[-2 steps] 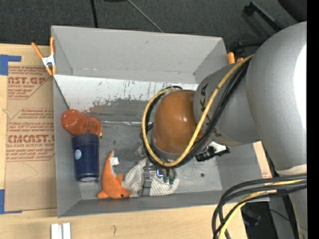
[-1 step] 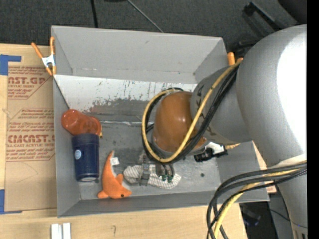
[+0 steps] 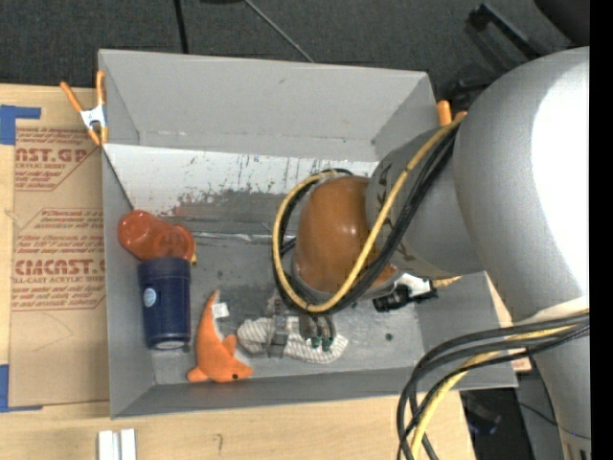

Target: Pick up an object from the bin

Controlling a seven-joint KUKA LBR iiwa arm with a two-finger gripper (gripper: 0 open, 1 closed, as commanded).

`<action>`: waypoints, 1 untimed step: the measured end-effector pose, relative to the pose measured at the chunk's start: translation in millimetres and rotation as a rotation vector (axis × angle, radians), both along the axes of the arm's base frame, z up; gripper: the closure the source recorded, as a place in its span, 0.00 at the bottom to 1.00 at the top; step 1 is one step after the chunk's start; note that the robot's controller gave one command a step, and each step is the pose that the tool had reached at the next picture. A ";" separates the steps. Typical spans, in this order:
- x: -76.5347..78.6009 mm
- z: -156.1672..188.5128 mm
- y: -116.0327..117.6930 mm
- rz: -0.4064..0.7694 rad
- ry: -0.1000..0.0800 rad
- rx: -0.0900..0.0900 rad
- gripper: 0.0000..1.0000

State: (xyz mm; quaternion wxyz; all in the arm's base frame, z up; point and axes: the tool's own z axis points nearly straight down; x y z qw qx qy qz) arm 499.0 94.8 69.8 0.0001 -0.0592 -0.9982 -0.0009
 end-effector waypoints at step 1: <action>14.6 181.9 -5.1 0.008 -0.009 0.000 1.00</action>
Offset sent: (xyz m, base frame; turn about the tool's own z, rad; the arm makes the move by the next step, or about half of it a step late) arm 0.0000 0.0000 0.0000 0.0000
